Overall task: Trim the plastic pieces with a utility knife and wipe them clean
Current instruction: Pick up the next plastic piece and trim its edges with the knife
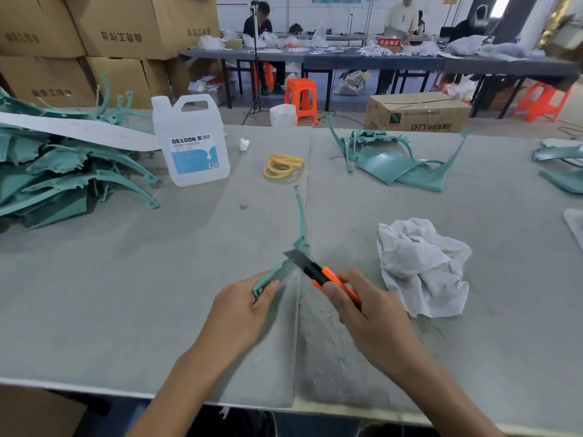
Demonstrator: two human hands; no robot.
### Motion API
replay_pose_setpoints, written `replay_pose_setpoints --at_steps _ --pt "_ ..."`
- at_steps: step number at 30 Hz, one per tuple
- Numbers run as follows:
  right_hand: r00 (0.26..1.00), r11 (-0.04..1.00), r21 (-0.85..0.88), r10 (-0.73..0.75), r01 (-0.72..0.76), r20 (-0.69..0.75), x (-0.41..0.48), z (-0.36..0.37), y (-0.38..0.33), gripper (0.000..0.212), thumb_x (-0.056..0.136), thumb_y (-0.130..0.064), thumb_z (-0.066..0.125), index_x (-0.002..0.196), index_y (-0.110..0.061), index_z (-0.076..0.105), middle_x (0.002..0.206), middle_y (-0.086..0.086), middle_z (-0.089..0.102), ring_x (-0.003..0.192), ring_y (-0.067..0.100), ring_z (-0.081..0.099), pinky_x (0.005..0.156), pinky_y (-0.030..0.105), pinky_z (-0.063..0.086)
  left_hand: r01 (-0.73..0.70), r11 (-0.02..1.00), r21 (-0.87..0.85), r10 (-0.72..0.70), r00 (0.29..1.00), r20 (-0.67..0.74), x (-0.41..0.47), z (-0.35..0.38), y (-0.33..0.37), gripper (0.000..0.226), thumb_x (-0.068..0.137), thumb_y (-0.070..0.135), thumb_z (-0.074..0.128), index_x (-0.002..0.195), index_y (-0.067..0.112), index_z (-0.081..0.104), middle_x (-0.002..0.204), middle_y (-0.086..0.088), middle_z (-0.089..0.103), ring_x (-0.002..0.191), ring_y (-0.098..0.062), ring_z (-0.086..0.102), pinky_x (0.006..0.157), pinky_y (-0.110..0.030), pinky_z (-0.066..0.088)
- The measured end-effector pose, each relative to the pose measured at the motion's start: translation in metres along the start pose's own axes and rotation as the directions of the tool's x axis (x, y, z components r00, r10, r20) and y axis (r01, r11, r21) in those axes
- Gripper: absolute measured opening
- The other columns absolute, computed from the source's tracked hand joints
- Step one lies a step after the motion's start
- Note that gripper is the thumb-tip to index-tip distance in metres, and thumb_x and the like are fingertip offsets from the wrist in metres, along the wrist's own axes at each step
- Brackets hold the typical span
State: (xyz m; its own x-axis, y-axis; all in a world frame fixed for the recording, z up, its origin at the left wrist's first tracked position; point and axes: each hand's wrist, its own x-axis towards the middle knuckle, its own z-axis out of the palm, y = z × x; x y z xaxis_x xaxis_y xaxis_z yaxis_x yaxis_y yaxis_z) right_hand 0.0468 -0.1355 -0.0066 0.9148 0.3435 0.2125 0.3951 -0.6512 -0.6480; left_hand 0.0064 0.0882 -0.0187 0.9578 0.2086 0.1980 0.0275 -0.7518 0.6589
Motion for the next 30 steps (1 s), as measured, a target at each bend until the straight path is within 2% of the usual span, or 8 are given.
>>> replay_pose_setpoints --at_steps 2,5,12,17,20,23,27,30 --pt "1.000 1.000 0.008 -0.005 0.005 -0.005 0.001 0.005 -0.009 0.052 0.086 -0.083 0.021 0.095 -0.039 0.048 0.065 -0.003 0.065 0.055 0.012 0.060 0.058 0.042 0.052 -0.003 0.999 0.038 0.001 1.000 0.029 0.001 0.000 0.005 0.016 0.101 0.042 0.051 0.097 0.057 0.047 0.067 0.039 0.056 0.073 -0.009 0.057 0.055 -0.013 0.033" --pt "1.000 1.000 0.001 -0.009 0.009 0.009 0.002 0.011 -0.018 0.050 0.088 -0.078 0.023 0.092 -0.034 0.047 0.064 -0.001 0.063 0.054 0.014 0.057 0.058 0.040 0.048 0.005 0.998 0.067 -0.007 0.999 0.033 0.003 0.000 0.010 0.033 0.102 0.044 0.048 0.077 0.067 0.049 0.070 0.040 0.056 0.066 0.001 0.054 0.054 -0.015 0.031" --pt "1.000 1.000 0.017 -0.012 0.012 0.012 0.001 0.015 -0.018 0.053 0.087 -0.078 0.023 0.088 -0.030 0.045 0.065 -0.001 0.062 0.055 0.015 0.056 0.052 0.034 0.040 0.034 0.999 0.024 -0.035 0.999 0.033 0.002 -0.002 0.011 0.035 0.102 0.041 0.049 0.075 0.064 0.052 0.065 0.035 0.056 0.065 0.008 0.053 0.052 -0.019 0.027" --pt "0.999 0.998 0.068 0.002 -0.004 0.036 0.003 0.023 -0.017 0.054 0.088 -0.079 0.024 0.087 -0.030 0.046 0.068 0.000 0.063 0.056 0.016 0.056 0.054 0.038 0.044 0.058 0.998 -0.006 -0.058 0.998 0.032 0.004 -0.005 0.008 0.033 0.101 0.041 0.050 0.071 0.054 0.053 0.059 0.024 0.055 0.055 -0.008 0.048 0.052 -0.025 0.030" --pt "1.000 1.000 0.025 0.008 -0.008 0.019 0.012 0.027 -0.014 0.047 0.089 -0.079 0.023 0.085 -0.037 0.043 0.072 -0.006 0.062 0.057 0.015 0.055 0.050 0.033 0.038 0.056 0.998 -0.027 -0.055 0.998 0.031 0.006 -0.007 0.007 0.035 0.101 0.039 0.051 0.070 0.053 0.053 0.056 0.016 0.055 0.060 -0.012 0.050 0.054 -0.027 0.033" --pt "0.994 0.995 -0.072 0.065 -0.071 -0.084 0.028 0.021 -0.005 0.049 0.089 -0.080 0.022 0.087 -0.035 0.042 0.058 -0.004 0.055 0.055 0.013 0.054 0.052 0.034 0.039 0.028 1.000 0.010 -0.029 0.998 0.051 0.006 -0.006 0.014 0.024 0.102 0.038 0.050 0.083 0.053 0.054 0.057 0.021 0.056 0.061 -0.010 0.049 0.053 -0.017 0.031" --pt "0.982 0.960 -0.253 0.081 -0.123 -0.170 0.047 0.004 0.011 0.048 0.097 -0.073 0.022 0.090 -0.029 0.039 0.057 -0.005 0.053 0.055 0.020 0.056 0.054 0.036 0.046 0.037 0.998 0.047 -0.039 0.997 0.061 0.010 -0.004 0.018 0.037 0.102 0.037 0.050 0.066 0.047 0.053 0.052 0.012 0.050 0.062 -0.019 0.051 0.052 -0.022 0.031" --pt "0.980 0.950 -0.291 0.062 -0.116 -0.188 0.041 -0.001 0.018 0.047 0.097 -0.071 0.022 0.089 -0.028 0.039 0.055 -0.005 0.052 0.052 0.019 0.054 0.052 0.034 0.041 0.064 0.997 0.035 -0.066 0.995 0.072 0.008 -0.007 0.018 0.036 0.102 0.039 0.049 0.070 0.055 0.053 0.056 0.020 0.054 0.058 -0.011 0.050 0.051 -0.022 0.031"
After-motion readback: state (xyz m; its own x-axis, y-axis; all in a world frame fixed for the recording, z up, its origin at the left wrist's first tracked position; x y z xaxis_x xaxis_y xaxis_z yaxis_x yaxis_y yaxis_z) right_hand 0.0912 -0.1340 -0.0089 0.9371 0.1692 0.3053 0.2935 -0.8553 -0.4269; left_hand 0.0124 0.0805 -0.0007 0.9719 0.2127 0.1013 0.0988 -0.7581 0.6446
